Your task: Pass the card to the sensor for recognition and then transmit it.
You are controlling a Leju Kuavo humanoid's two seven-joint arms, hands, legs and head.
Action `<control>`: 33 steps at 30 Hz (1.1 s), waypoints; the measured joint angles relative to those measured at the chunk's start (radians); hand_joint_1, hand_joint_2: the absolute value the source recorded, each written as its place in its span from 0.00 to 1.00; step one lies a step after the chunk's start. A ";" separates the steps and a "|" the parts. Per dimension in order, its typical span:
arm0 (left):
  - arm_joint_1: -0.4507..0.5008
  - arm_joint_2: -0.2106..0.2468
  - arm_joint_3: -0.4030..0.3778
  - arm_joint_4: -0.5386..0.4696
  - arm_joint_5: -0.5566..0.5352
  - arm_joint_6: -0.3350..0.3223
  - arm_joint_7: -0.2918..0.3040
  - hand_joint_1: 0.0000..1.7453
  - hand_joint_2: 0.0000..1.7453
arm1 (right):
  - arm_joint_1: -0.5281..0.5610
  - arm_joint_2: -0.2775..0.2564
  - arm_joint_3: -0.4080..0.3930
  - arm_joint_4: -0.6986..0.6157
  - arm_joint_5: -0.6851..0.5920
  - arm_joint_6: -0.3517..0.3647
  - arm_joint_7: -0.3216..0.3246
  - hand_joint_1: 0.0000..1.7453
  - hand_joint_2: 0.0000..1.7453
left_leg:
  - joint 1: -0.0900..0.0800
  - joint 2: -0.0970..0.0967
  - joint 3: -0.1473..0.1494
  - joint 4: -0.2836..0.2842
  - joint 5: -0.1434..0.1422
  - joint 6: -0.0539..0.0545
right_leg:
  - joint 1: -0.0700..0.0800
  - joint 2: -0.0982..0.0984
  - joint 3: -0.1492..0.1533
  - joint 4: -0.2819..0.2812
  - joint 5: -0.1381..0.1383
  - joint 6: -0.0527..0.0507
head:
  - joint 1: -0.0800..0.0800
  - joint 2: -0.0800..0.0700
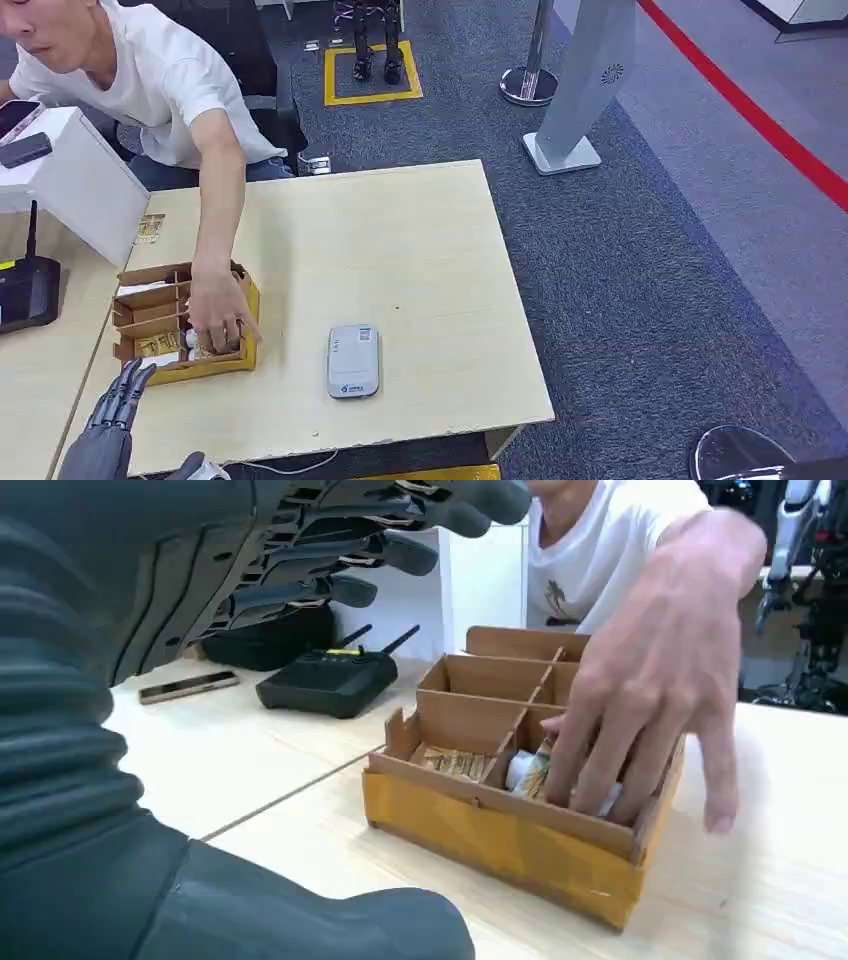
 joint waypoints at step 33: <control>0.018 -0.072 -0.040 -0.045 -0.008 0.071 -0.025 0.00 1.00 | 0.001 0.007 -0.020 -0.001 0.018 -0.001 -0.001 0.00 0.00 | 0.000 0.000 0.000 0.000 0.000 0.000 | 0.000 0.000 0.000 0.000 0.000 0.000 | 0.000 0.000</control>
